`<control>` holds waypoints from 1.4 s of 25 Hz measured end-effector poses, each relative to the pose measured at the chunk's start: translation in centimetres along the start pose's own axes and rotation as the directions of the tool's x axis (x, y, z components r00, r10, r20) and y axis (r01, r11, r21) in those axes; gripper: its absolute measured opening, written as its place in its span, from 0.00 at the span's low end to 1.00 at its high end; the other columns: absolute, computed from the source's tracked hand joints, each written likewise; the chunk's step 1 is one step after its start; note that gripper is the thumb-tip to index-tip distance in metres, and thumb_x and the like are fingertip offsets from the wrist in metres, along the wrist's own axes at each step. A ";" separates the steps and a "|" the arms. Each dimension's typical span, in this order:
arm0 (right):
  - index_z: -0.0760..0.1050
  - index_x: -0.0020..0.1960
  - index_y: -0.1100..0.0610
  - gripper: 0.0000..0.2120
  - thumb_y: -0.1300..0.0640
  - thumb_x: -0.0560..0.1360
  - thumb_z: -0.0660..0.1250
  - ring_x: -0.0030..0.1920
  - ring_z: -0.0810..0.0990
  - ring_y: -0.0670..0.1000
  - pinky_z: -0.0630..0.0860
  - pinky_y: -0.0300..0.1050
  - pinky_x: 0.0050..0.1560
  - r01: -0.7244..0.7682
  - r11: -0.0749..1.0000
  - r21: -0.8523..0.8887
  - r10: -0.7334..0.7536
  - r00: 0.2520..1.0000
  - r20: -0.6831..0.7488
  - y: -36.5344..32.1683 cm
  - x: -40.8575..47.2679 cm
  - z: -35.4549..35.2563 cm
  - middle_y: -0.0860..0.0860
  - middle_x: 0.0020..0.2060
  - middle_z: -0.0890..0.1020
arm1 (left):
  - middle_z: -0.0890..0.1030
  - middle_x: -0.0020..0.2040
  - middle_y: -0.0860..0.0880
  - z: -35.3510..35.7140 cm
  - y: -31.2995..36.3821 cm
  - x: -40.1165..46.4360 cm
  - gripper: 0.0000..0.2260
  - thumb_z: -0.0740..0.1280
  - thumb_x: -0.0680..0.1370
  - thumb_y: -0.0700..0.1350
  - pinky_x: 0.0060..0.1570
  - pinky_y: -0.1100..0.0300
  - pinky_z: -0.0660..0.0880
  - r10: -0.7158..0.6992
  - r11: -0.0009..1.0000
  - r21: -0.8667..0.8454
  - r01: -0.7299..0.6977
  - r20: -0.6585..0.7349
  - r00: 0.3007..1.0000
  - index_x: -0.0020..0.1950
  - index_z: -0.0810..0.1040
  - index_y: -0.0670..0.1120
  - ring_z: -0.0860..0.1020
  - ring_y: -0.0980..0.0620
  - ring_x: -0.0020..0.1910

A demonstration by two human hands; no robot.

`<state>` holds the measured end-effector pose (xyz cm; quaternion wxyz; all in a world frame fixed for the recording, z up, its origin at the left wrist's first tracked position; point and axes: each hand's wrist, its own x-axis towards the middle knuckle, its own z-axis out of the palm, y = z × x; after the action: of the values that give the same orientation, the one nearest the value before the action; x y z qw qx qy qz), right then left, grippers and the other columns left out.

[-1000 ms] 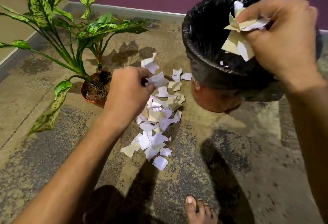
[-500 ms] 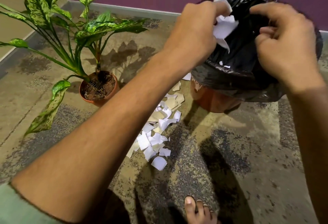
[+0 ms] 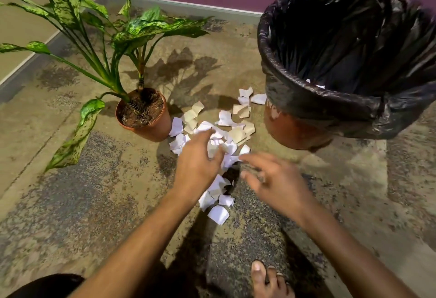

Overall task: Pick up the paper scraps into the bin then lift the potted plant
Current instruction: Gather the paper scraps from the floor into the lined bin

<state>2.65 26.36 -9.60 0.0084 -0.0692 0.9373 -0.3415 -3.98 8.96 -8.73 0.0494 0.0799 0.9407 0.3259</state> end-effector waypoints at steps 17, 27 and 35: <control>0.45 0.75 0.35 0.50 0.40 0.66 0.75 0.72 0.62 0.63 0.75 0.54 0.59 0.292 0.857 -0.425 -0.013 0.836 0.549 1.2 7.2 10.4 0.51 0.78 0.45 | 0.51 0.76 0.45 5.9 -8.6 -5.8 0.44 0.72 0.70 0.57 0.72 0.45 0.60 -0.348 0.864 0.481 0.146 0.362 0.865 0.77 0.47 0.55 0.51 0.39 0.73; 0.77 0.60 0.56 0.17 0.67 0.73 0.63 0.48 0.81 0.57 0.79 0.49 0.50 0.204 0.898 -0.391 -0.017 0.902 0.430 0.6 4.1 9.3 0.54 0.59 0.76 | 0.81 0.54 0.44 4.2 -8.7 -4.3 0.22 0.62 0.72 0.31 0.54 0.56 0.77 -0.247 0.950 0.246 0.192 0.218 0.944 0.62 0.78 0.49 0.80 0.46 0.50; 0.84 0.47 0.55 0.06 0.63 0.73 0.73 0.43 0.81 0.44 0.80 0.39 0.47 0.147 0.989 -0.005 -0.140 0.929 -0.344 -4.9 4.7 -5.0 0.47 0.45 0.84 | 0.82 0.58 0.49 -1.2 -3.7 1.3 0.19 0.73 0.72 0.39 0.49 0.68 0.72 -0.206 0.978 0.006 0.207 -0.048 0.977 0.62 0.79 0.49 0.80 0.56 0.46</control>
<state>-1.70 25.23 -2.44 -0.1794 -0.0768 0.9131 -0.3579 -5.86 5.57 -10.18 0.0605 -0.0255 0.9466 0.3157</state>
